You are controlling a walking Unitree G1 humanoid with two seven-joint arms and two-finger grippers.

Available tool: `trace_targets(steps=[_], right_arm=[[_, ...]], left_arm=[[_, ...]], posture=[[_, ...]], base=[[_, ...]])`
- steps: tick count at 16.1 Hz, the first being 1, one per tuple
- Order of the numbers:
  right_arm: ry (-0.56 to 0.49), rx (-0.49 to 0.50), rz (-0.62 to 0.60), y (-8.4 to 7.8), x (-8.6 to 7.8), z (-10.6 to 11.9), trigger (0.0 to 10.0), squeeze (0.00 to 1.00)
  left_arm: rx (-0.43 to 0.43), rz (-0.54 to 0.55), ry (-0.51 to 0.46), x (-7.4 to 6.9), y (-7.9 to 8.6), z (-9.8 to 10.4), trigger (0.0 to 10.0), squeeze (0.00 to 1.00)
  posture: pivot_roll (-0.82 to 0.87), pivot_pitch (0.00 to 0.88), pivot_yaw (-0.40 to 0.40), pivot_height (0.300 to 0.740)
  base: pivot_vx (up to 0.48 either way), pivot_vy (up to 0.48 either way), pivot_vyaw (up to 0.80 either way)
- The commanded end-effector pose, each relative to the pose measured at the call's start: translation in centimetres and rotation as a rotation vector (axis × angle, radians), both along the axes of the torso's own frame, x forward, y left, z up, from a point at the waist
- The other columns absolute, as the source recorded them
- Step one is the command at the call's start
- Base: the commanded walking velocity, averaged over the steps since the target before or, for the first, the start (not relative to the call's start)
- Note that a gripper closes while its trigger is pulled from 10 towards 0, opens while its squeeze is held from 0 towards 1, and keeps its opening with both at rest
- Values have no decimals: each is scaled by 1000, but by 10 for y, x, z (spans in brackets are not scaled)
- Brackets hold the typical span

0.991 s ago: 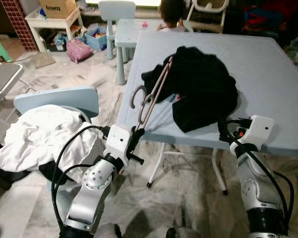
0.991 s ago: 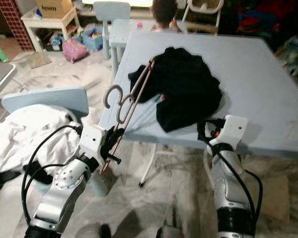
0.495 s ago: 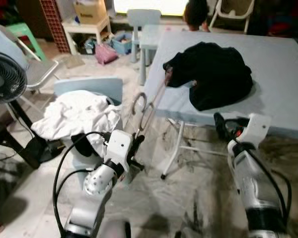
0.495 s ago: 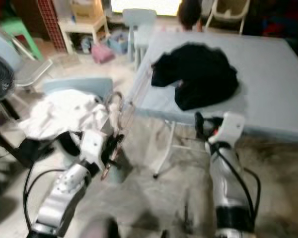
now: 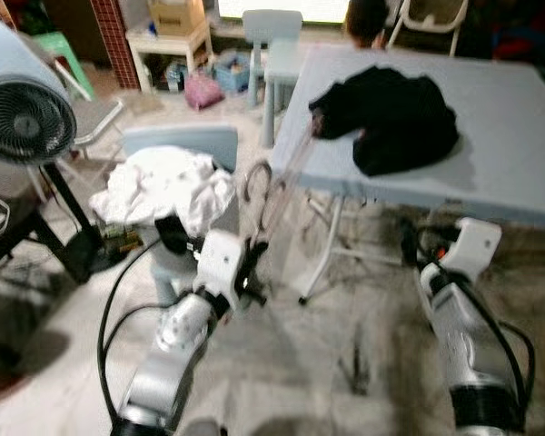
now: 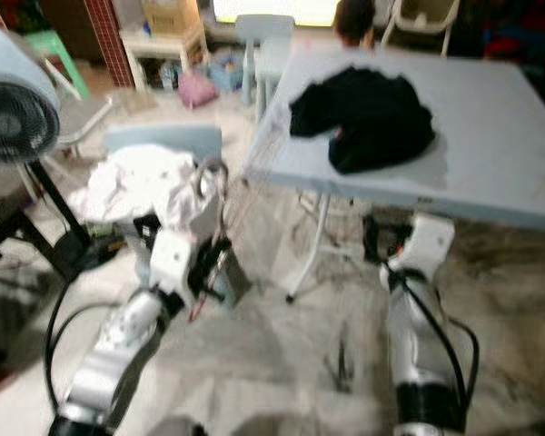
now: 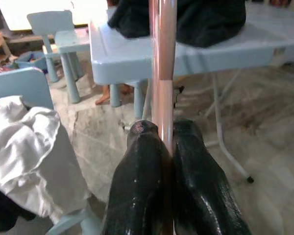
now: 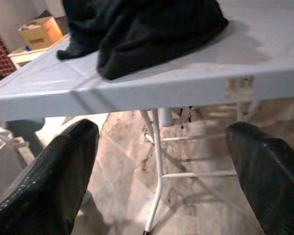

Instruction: Hang hanger

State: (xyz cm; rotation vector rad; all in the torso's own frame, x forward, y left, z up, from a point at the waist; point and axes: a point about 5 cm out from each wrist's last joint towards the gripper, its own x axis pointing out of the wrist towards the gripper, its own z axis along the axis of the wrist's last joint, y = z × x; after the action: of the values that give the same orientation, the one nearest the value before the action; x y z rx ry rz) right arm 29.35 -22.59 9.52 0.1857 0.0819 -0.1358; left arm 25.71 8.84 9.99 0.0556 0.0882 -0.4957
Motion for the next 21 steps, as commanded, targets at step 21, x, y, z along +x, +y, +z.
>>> trace_targets(steps=[21], right_arm=[[12,-2,-7,0,5,0,10000,0]], left_arm=[[13,-5,-16,4,-2,5,10000,0]], posture=[[-27,0,-10,740]], base=[[0,455,-162]])
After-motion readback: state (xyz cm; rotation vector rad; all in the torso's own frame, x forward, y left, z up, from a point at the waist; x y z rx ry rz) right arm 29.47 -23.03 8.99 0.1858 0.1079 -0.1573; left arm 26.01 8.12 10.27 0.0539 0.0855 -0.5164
